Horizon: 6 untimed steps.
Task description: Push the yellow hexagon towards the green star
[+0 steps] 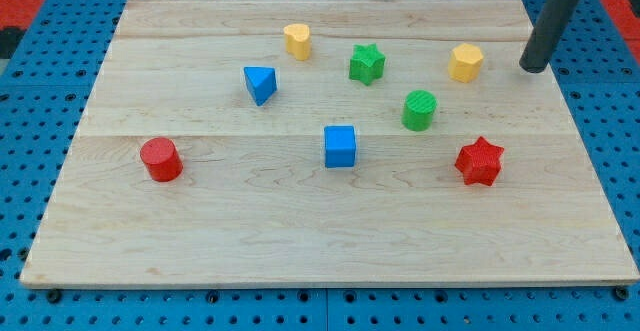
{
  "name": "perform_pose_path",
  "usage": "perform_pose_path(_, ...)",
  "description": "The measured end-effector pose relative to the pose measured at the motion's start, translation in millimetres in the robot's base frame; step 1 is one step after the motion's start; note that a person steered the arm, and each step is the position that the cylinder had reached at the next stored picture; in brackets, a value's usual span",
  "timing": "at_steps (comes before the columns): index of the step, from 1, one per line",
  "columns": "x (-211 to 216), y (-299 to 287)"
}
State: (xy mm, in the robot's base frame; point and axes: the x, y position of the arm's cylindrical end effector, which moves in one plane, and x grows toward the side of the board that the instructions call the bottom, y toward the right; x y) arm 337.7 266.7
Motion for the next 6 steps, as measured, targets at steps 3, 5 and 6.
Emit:
perform_pose_path(3, 0, -39)
perform_pose_path(5, 28, -102)
perform_pose_path(6, 76, -101)
